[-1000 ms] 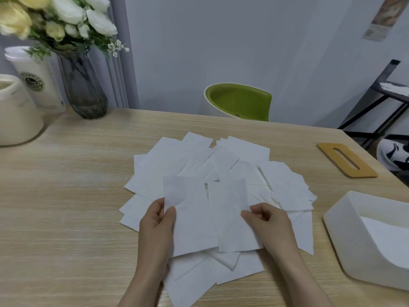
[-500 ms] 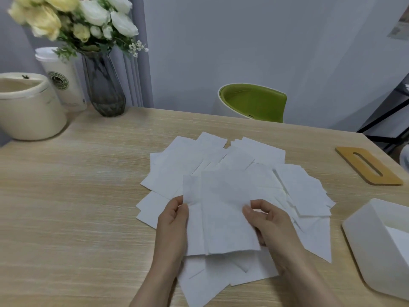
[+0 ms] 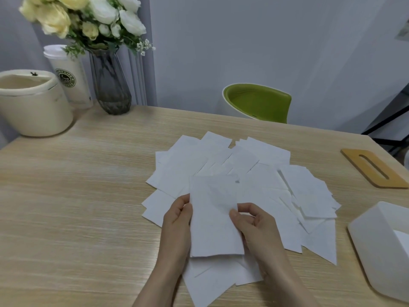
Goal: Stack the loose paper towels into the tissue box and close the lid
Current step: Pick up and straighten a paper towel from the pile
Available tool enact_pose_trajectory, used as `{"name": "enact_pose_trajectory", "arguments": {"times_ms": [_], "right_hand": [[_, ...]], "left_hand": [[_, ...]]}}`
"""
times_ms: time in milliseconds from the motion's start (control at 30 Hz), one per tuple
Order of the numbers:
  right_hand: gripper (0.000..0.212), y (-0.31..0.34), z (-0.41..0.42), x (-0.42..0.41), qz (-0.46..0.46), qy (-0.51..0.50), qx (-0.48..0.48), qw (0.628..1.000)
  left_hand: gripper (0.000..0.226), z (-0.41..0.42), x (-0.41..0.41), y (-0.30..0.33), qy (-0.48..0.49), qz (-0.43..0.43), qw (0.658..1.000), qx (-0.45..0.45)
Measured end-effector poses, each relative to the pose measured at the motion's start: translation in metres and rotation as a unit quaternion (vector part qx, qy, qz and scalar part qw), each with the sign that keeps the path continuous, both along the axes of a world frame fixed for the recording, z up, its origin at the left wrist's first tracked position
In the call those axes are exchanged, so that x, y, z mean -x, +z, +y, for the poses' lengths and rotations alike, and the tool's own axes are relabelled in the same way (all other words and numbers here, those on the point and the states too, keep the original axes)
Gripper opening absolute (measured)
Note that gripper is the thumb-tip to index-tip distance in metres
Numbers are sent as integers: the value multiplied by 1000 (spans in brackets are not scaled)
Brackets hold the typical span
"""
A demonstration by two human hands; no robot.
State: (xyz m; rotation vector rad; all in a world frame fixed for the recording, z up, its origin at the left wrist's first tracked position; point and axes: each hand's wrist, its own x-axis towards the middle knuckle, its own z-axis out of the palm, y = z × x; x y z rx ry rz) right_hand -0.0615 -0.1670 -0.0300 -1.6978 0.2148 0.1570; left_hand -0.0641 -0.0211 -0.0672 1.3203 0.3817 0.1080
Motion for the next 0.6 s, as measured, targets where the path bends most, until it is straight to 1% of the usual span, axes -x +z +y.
{"name": "enact_pose_trajectory", "arguments": {"times_ms": [400,600], "right_hand": [[6,-4,0,0,-21,16,36,999],[7,-4,1,0,-31,13,37,999]], "left_hand": [[27,-1,-1,3,0,-6,1000,18],[29,-2,2,4,-22,-43,999,-8]]}}
